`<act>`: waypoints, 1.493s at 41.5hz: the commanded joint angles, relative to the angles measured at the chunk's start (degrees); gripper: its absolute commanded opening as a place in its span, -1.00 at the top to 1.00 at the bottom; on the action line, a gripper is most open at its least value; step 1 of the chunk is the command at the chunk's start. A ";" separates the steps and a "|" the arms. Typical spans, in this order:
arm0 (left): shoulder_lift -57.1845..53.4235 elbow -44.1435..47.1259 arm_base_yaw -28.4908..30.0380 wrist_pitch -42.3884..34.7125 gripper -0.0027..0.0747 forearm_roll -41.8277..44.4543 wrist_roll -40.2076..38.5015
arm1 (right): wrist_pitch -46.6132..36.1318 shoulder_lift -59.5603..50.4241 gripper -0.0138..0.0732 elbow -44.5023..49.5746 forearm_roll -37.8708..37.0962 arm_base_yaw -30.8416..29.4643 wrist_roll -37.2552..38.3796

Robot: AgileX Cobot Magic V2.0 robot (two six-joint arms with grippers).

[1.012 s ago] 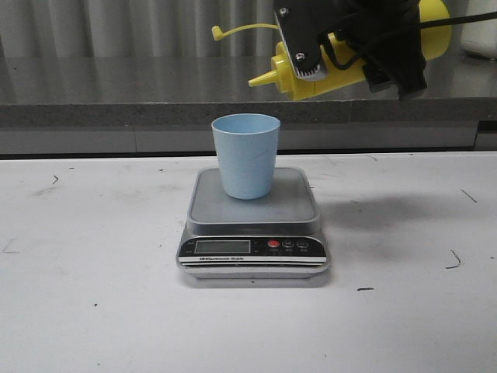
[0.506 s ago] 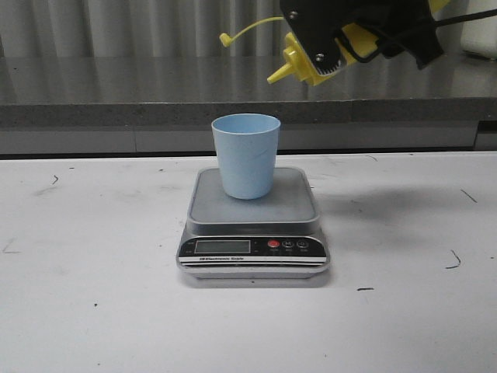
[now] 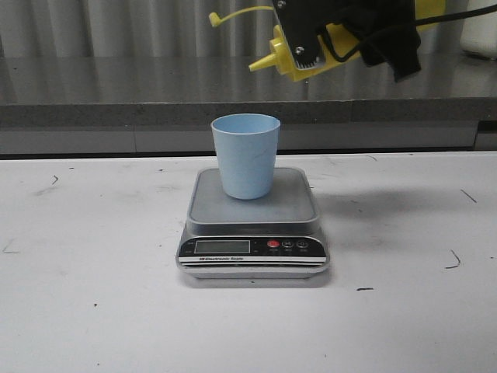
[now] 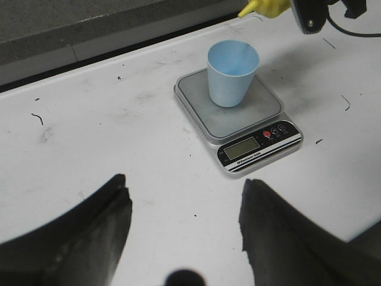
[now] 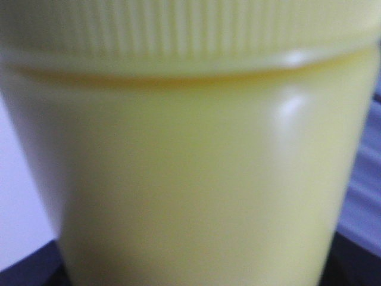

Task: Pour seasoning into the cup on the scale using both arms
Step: 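Tilt the bottle upright and lower it back beside the scale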

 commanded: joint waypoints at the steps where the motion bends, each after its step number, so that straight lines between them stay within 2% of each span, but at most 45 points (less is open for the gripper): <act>1: -0.10 -1.43 -0.37 -3.74 -0.10 -0.03 -0.60 | 0.72 -3.20 0.05 -2.20 0.60 -0.75 10.07; 7: -0.10 -1.43 -0.37 -3.74 -0.10 -0.03 -0.60 | -0.18 -3.71 0.05 -2.13 9.23 -2.69 17.48; 16: -0.10 -1.43 -0.37 -3.74 -0.10 -0.03 -0.60 | -2.84 -7.27 0.05 -1.88 31.57 -9.22 17.78; 20: -0.10 -1.43 -0.37 -3.74 -0.10 -0.03 -0.60 | -6.99 -10.31 0.05 -0.14 39.61 -12.98 17.78; 25: -0.10 -1.43 -0.37 -3.74 -0.10 -0.03 -0.60 | -16.65 -16.18 0.05 7.14 45.56 -17.11 17.90; 34: -0.10 -1.43 -0.37 -3.74 -0.10 -0.03 -0.60 | -43.55 -25.05 0.05 25.64 49.08 -25.32 21.94; 44: -0.10 -1.43 -0.37 -3.74 -0.10 -0.03 -0.60 | -71.55 -23.88 0.05 39.00 52.05 -31.95 24.20; 62: -0.10 -1.43 -0.37 -3.74 -0.10 -0.03 -0.60 | -96.58 -6.24 0.05 39.76 52.61 -32.87 22.24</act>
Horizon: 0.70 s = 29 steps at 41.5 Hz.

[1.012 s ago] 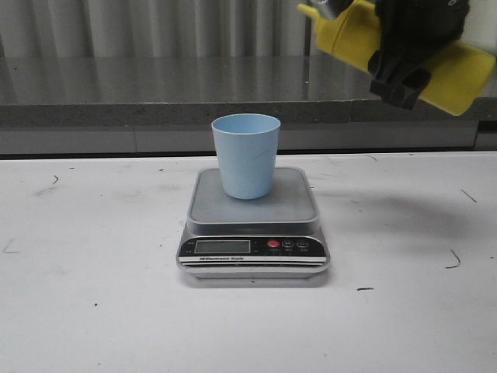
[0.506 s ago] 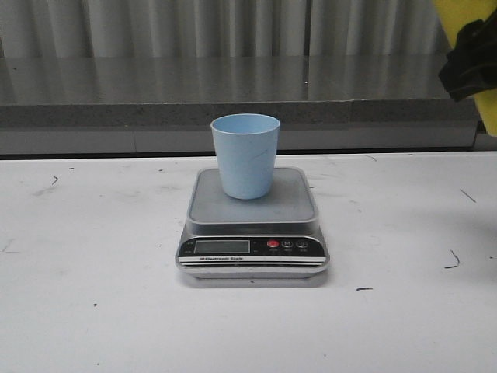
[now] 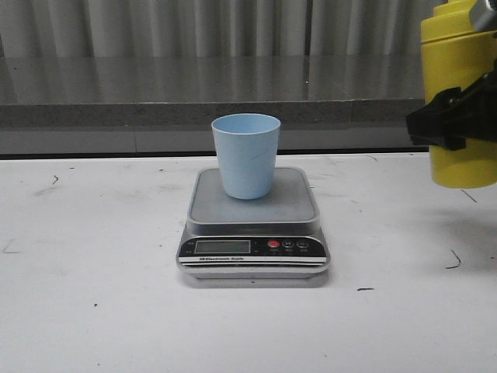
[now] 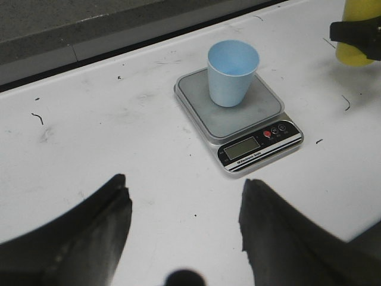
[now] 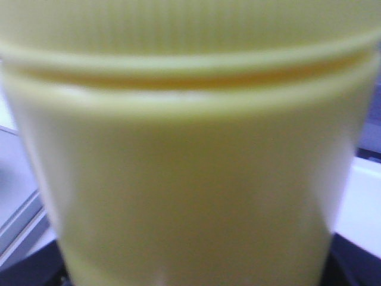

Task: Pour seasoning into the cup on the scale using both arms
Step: 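Tilt the bottle upright and lower it back beside the scale, then open the right gripper and withdraw it from the bottle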

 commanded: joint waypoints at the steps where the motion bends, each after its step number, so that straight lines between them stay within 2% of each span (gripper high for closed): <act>1: -0.10 -1.43 -0.37 -3.74 -0.10 -0.03 -0.60 | -14.35 1.32 0.05 -1.92 1.22 -0.37 -1.96; 9: -0.10 -1.43 -0.37 -3.74 -0.10 -0.03 -0.60 | -23.12 7.91 0.05 -2.80 3.44 -0.37 -3.64; 29: -0.10 -1.43 -0.37 -3.74 -0.10 -0.03 -0.60 | -23.90 17.74 0.05 -10.11 4.03 -0.37 -3.64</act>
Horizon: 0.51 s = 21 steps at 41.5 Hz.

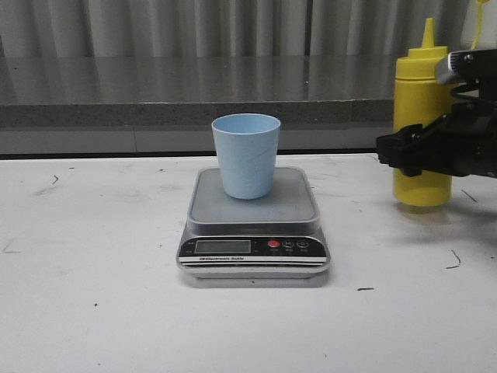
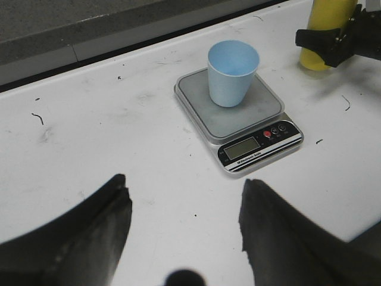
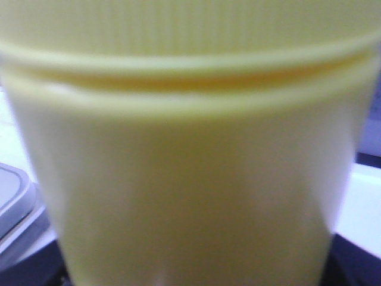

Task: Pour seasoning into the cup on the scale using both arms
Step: 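Open the right gripper and withdraw it from the bottle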

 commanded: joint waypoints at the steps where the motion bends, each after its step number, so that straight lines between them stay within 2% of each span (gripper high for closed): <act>1: -0.10 -1.43 -0.37 -3.74 -0.10 -0.03 -0.60 | -7.26 -1.59 0.05 -2.46 0.91 -0.34 -0.75; 12: -0.10 -1.43 -0.37 -3.74 -0.10 -0.03 -0.60 | -6.81 0.46 -0.01 -2.75 0.91 -0.34 -0.70; 21: -0.10 -1.43 -0.37 -3.74 -0.10 -0.03 -0.60 | -5.87 0.35 -0.58 -2.65 0.91 -0.34 -0.64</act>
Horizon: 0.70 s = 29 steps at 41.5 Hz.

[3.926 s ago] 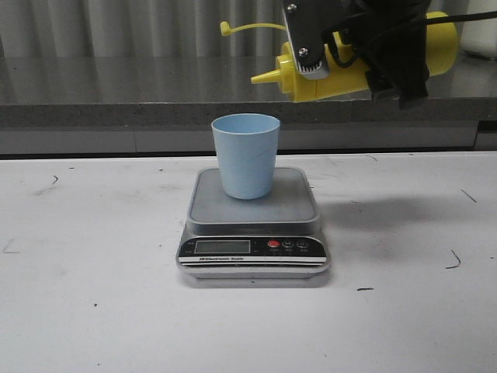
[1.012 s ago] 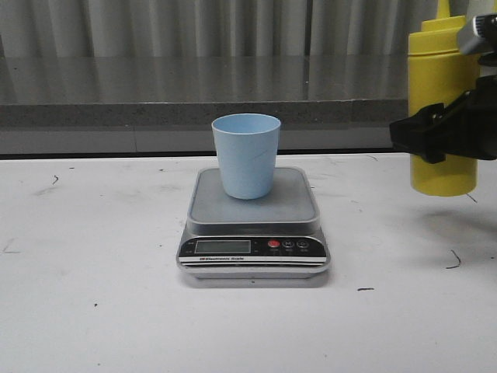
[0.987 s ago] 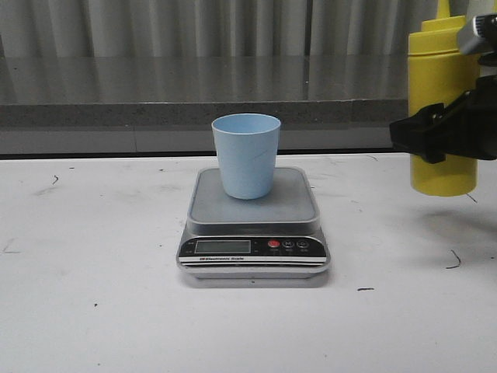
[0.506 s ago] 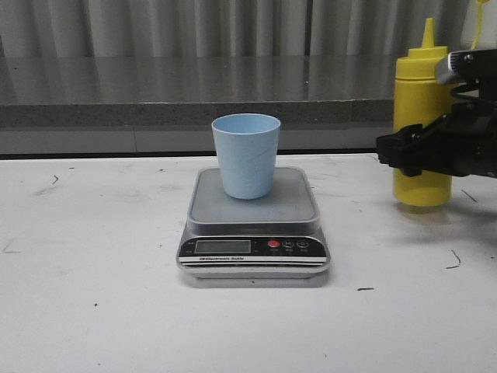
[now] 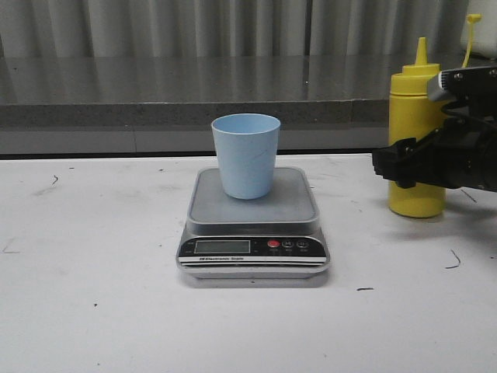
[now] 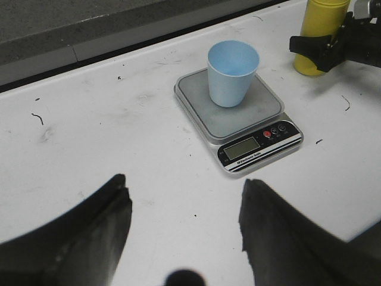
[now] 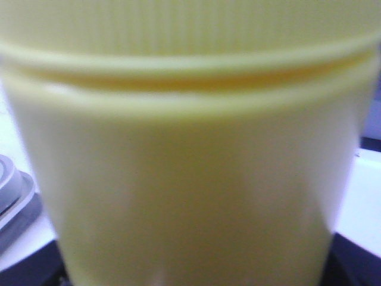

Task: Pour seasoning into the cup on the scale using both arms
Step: 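Open the right gripper and withdraw it from the bottle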

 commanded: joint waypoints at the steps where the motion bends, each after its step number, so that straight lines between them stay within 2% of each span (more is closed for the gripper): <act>1: -0.10 -1.43 -0.37 -3.74 -0.10 -0.03 -0.60 | -4.61 -2.94 -0.64 -1.11 0.64 -0.34 -0.52; 4: -0.10 -1.43 -0.37 -3.74 -0.10 -0.03 -0.60 | -2.93 -3.58 -0.69 -0.66 0.64 -0.34 -0.52; 15: -0.10 -1.43 -0.37 -3.74 -0.10 -0.03 -0.60 | -2.04 -8.29 -0.69 4.98 0.91 -0.34 -0.52; 29: -0.10 -1.43 -0.37 -3.74 -0.10 -0.03 -0.60 | -1.47 -12.57 -0.68 13.67 4.98 -0.34 -0.52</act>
